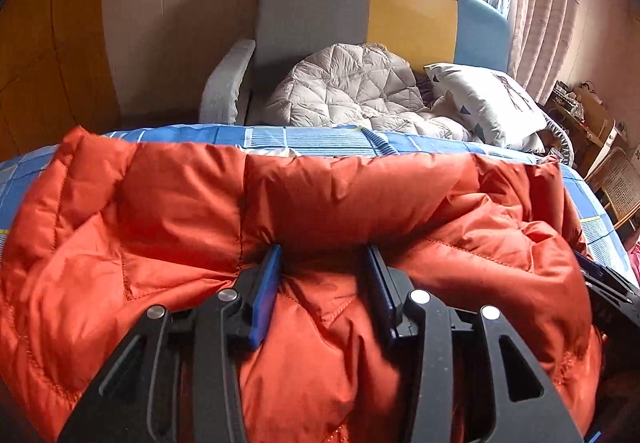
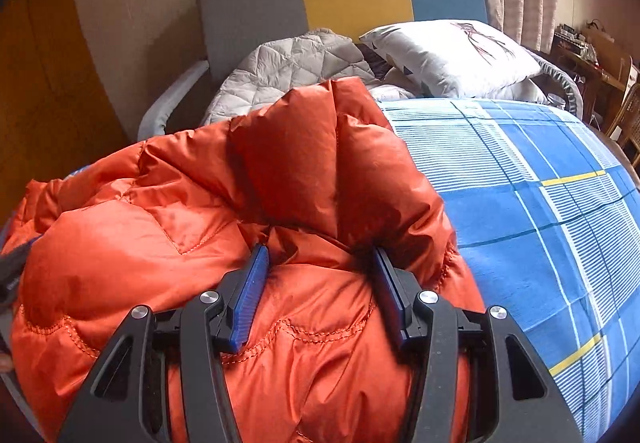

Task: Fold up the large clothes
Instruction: 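Press the folded jacket flat with both tools open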

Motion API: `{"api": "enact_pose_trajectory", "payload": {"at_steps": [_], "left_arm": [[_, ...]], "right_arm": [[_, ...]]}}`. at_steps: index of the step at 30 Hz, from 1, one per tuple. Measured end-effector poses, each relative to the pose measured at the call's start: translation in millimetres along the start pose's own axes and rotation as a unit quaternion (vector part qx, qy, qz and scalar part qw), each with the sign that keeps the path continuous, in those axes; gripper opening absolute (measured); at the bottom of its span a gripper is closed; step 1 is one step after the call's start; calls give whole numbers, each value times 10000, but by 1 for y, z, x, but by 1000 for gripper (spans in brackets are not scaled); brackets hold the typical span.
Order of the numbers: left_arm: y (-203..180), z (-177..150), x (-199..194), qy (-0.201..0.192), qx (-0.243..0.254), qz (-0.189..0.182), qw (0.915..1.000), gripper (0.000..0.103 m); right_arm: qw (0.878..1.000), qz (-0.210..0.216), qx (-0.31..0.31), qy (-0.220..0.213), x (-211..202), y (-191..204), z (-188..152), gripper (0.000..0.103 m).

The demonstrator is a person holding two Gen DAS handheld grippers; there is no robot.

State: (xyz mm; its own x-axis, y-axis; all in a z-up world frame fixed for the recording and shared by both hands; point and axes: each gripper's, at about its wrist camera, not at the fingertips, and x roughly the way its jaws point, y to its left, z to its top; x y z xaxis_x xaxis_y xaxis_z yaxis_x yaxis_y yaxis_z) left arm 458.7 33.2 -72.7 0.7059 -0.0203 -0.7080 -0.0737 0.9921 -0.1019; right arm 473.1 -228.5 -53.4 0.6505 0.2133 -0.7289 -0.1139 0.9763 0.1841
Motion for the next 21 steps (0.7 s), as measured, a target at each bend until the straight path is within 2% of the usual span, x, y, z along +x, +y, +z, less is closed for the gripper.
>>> {"api": "enact_pose_trajectory", "payload": {"at_steps": [7, 21], "left_arm": [[3, -7, 10, 18, -72, -66, 10000, 42], [6, -11, 14, 26, -131, -154, 9998, 42]], "right_arm": [[9999, 82, 94, 82, 11, -3, 0, 52], [9998, -35, 40, 180, 18, 2, 0, 52]]}}
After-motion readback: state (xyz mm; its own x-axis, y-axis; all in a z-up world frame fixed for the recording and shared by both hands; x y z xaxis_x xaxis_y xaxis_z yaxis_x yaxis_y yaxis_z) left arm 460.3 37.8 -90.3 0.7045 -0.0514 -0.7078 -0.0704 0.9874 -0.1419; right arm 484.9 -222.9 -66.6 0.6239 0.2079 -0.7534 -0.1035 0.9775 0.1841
